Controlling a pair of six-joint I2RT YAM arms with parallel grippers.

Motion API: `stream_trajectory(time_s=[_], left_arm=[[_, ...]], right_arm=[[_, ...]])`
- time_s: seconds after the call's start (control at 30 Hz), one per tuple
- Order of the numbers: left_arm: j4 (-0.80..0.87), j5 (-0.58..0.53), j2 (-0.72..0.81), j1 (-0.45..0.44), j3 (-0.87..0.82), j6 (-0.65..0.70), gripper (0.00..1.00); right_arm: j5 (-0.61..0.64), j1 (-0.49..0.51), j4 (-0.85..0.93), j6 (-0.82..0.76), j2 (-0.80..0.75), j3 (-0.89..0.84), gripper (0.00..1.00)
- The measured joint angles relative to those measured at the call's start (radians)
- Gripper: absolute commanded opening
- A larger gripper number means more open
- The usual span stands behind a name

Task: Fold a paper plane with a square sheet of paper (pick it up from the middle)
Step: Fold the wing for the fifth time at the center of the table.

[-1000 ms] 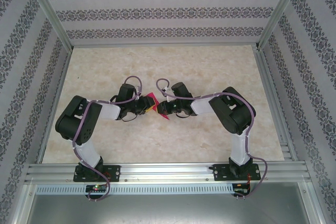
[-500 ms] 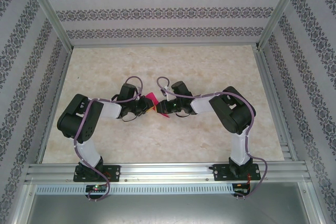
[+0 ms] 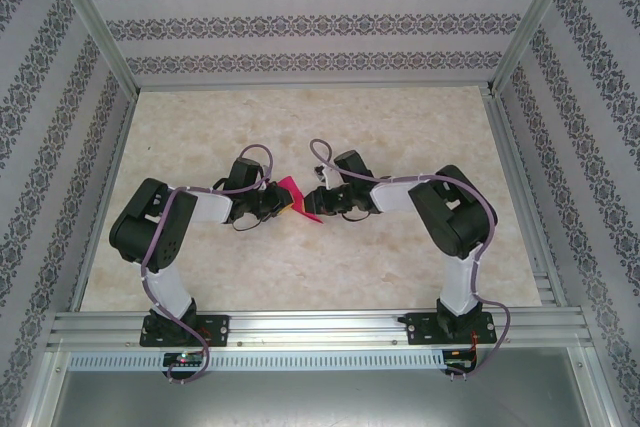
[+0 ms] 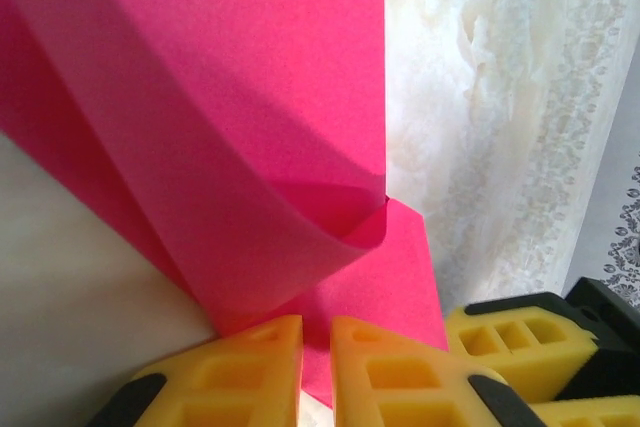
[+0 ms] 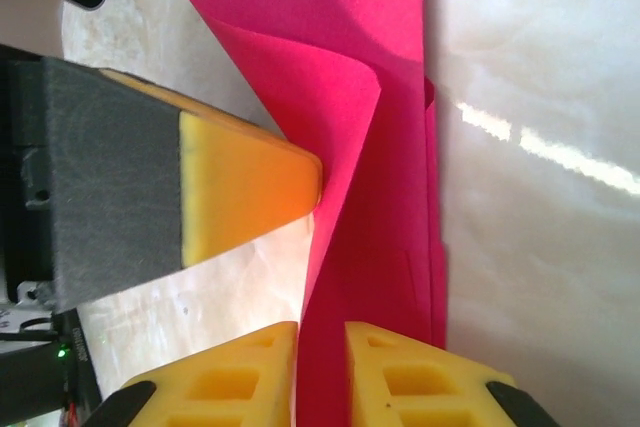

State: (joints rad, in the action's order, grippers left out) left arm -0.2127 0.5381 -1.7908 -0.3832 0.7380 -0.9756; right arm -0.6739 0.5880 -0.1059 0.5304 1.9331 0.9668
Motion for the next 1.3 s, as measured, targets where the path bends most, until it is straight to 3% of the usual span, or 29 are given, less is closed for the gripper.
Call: stream_trajectory(time_s=[0.37,0.6,0.8,1.3], left_arm=[[0.014,0.011,-0.001,0.000,0.012,0.014,0.20],[0.019,0.037,0.009,0.000,0.033,0.051,0.29],[-0.011,0.063,0.056,-0.005,0.032,0.068,0.34],[-0.076,0.085,-0.013,-0.076,0.024,0.074,0.23]], right_arm=[[-0.001,0.000,0.099,-0.006,-0.013,-0.001,0.09],[-0.001,-0.009,0.064,0.014,-0.009,-0.031,0.02],[-0.010,-0.028,0.011,0.068,-0.008,-0.062,0.02],[-0.056,-0.055,-0.062,0.179,0.011,-0.085,0.01]])
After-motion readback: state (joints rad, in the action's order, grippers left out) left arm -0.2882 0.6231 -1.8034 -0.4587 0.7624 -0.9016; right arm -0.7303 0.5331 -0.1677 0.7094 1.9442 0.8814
